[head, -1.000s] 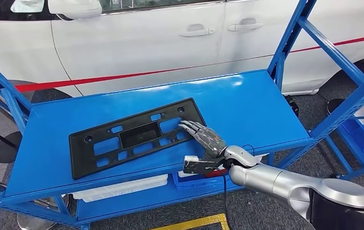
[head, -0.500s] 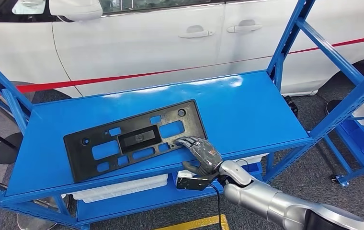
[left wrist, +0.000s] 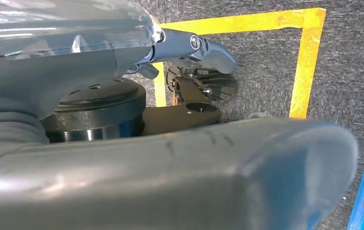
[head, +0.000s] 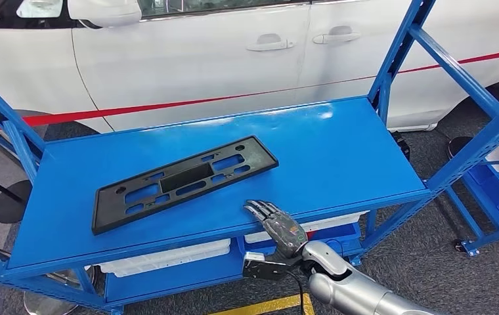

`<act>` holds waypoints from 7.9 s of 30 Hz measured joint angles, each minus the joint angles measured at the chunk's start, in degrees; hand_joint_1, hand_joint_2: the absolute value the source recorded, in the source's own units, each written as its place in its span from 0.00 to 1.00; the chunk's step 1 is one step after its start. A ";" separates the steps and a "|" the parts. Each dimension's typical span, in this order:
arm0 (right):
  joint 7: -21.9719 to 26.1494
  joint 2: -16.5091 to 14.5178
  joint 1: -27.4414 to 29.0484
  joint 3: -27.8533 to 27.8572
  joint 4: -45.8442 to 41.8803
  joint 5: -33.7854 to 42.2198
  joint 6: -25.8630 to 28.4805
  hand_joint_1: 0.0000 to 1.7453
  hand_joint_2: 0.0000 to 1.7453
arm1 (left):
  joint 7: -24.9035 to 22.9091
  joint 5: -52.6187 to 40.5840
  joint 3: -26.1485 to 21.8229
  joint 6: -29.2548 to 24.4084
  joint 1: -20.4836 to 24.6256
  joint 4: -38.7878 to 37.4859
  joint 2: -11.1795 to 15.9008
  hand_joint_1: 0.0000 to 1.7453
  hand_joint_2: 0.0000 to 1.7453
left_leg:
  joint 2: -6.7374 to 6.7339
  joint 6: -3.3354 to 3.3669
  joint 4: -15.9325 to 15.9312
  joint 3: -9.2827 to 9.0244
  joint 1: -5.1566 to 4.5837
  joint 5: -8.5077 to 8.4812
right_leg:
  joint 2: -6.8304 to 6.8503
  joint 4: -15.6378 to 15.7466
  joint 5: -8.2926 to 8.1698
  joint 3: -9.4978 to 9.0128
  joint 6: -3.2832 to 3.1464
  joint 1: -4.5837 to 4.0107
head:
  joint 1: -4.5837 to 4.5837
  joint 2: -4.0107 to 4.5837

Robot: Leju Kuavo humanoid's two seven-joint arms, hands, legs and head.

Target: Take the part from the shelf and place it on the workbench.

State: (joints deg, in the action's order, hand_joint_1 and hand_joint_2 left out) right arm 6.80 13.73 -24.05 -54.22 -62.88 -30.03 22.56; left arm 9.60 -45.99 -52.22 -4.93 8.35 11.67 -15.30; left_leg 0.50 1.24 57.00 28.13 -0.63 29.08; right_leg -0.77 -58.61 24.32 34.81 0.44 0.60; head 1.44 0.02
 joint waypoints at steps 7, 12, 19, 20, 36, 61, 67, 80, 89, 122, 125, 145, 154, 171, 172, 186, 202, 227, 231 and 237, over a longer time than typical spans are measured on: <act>0.16 0.04 1.16 2.03 -1.52 -0.08 -0.32 0.00 1.00 | 0.22 0.01 0.00 0.84 0.07 0.00 0.00 0.00 0.00 | -0.01 0.05 0.00 0.01 -0.01 0.03 | -0.01 0.02 0.00 0.01 0.00 0.00 | 0.00 0.00; 0.11 0.23 1.58 3.01 -3.02 -0.34 -0.79 0.00 0.50 | 0.26 -0.06 0.00 0.98 0.07 -0.01 0.00 0.00 0.00 | -0.01 0.05 0.00 0.02 -0.01 0.05 | -0.02 0.02 0.00 0.03 0.00 0.00 | 0.00 0.00; -4.68 3.19 4.23 7.37 -15.09 -5.26 -6.87 0.00 1.00 | 0.56 -0.88 0.01 2.07 0.06 0.00 0.01 0.00 0.00 | 0.01 0.05 0.01 0.05 -0.01 0.05 | 0.01 0.02 0.01 0.06 0.02 0.00 | 0.00 0.00; -5.41 3.89 5.02 8.46 -17.89 -6.01 -7.53 0.00 1.00 | 0.57 -1.02 0.01 2.24 0.06 0.00 0.02 0.00 0.00 | 0.01 0.05 0.01 0.06 -0.01 0.05 | 0.01 0.02 0.02 0.06 0.02 0.00 | 0.00 0.00; -6.78 6.70 17.51 16.80 -27.54 -10.82 -10.37 0.00 1.00 | 0.44 2.80 -1.13 3.87 0.61 0.00 0.04 0.00 0.00 | 0.00 0.13 0.00 0.09 0.00 0.16 | 0.00 0.04 0.08 0.07 0.05 0.00 | 0.00 0.00; -10.31 -5.35 6.16 9.79 -19.67 -34.44 -11.18 0.00 1.00 | -0.45 4.88 -5.96 6.44 2.56 -0.01 -0.72 0.00 0.00 | -0.19 1.00 -0.90 -1.34 0.49 -0.26 | 0.64 -4.46 -0.35 3.45 2.09 0.95 | -0.05 0.00; -9.40 -7.53 0.58 7.36 -17.92 -30.50 -11.98 0.00 1.00 | -0.60 5.31 -5.95 6.01 3.02 0.00 -0.75 0.00 0.00 | -0.09 -1.16 1.50 -0.39 0.63 1.34 | 0.68 -0.46 -0.61 1.79 -0.56 0.48 | -0.01 0.00; -3.96 -11.21 -8.87 2.22 -6.98 -20.60 -12.04 0.00 1.00 | 0.50 8.06 -7.13 5.03 2.73 0.00 -0.45 0.00 0.00 | -0.20 -1.17 1.31 5.39 0.78 -3.05 | 0.68 -0.40 0.55 0.45 -0.43 0.08 | -0.01 0.00; -3.55 -11.93 -11.81 -1.23 -0.48 -14.90 -11.41 0.00 1.00 | 1.70 13.18 -10.96 5.21 2.08 -0.02 -0.49 0.00 0.00 | -0.01 -0.46 1.21 5.42 0.57 -3.82 | 0.75 0.48 0.16 0.01 -0.16 0.17 | -0.04 0.00; 0.96 -14.90 -23.37 -10.03 15.99 3.77 -11.51 0.00 1.00 | 1.68 12.71 -12.92 4.35 1.61 -0.02 -0.63 0.00 0.00 | -0.08 0.41 0.36 5.02 0.16 -4.39 | 0.82 1.50 -0.51 -0.40 1.16 0.57 | -0.04 0.00; 1.05 -15.15 -25.36 -11.59 17.43 6.44 -12.27 0.00 1.00 | 1.85 12.81 -12.94 4.16 1.54 -0.02 -0.64 0.00 0.00 | -0.08 0.39 0.36 5.02 0.17 -4.40 | 0.83 1.48 -0.51 -0.39 1.16 0.57 | -0.04 0.00; -3.44 -21.39 -35.57 -27.38 26.50 30.10 -18.56 1.00 1.00 | 2.45 12.91 -13.01 4.57 0.29 -0.02 -0.98 0.00 0.00 | -0.09 0.37 0.37 5.04 0.18 -4.42 | 0.82 1.44 -0.47 -0.34 1.10 0.56 | -0.04 0.00; -4.14 -17.10 -38.17 -31.12 20.86 35.55 -16.69 1.00 1.00 | 2.11 12.92 -13.14 4.73 0.18 -0.02 -0.98 0.00 0.00 | -0.10 0.32 0.37 4.97 0.19 -4.38 | 0.81 1.45 -0.46 -0.38 1.10 0.56 | -0.04 0.00; 12.81 -8.13 -32.64 -17.14 10.89 65.89 -8.20 1.00 1.00 | 3.21 11.27 -13.08 5.05 0.15 -0.02 -0.72 0.00 0.00 | -0.16 0.26 0.37 4.48 0.19 -4.29 | 0.75 1.47 -0.42 -0.83 1.11 0.54 | -0.04 0.00; 14.17 -7.32 -31.11 -13.87 8.79 68.22 -8.31 1.00 1.00 | 3.84 10.92 -12.96 5.03 0.17 -0.02 -0.62 0.00 0.00 | -0.18 0.24 0.37 4.45 0.19 -4.26 | 0.72 1.47 -0.41 -0.83 1.12 0.54 | -0.04 0.00; 21.42 0.26 -2.46 11.45 -18.05 54.41 -6.75 1.00 1.00 | 13.16 6.92 -8.01 4.77 0.98 0.00 0.88 0.00 0.00 | -0.11 0.18 0.38 4.64 0.27 -4.00 | 0.81 1.46 -0.14 -0.70 1.18 0.47 | -0.04 0.00; 22.71 -4.56 10.65 22.58 -24.00 47.17 -16.97 1.00 1.00 | 13.34 8.96 -7.18 5.90 0.80 0.00 1.92 0.00 1.00 | -0.16 0.11 0.35 4.21 0.31 -3.80 | 0.76 1.46 0.16 -1.10 1.08 0.41 | -0.04 0.00; 23.51 -5.08 6.22 20.96 -18.34 46.73 -18.15 1.00 1.00 | 12.11 10.04 -5.99 5.92 -0.65 0.00 2.80 0.00 1.00 | -0.21 0.08 0.35 3.97 0.33 -3.67 | 0.70 1.46 0.26 -1.32 1.07 0.38 | -0.04 0.00; 23.45 -6.50 8.60 21.17 -20.41 44.05 -19.03 1.00 1.00 | 12.66 10.16 -5.99 6.18 -0.60 0.00 2.83 0.00 1.00 | -0.23 0.07 0.35 3.93 0.34 -3.65 | 0.69 1.46 0.27 -1.33 1.07 0.37 | -0.04 0.00; 22.67 -7.80 10.60 21.83 -22.75 41.87 -20.03 1.00 1.00 | 13.24 9.65 -5.99 5.19 -0.45 0.00 2.85 0.00 1.00 | -0.23 0.07 0.35 3.94 0.34 -3.65 | 0.69 1.45 0.27 -1.33 1.07 0.37 | -0.04 0.00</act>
State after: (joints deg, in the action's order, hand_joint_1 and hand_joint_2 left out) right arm 29.46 5.93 -13.44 -32.39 -85.63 11.84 2.54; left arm 22.83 -36.34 -58.21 0.26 7.91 11.67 -12.45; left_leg 0.27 1.31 57.35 32.07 -0.29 25.43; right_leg -0.08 -57.16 24.58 33.48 1.51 0.97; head 1.40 0.02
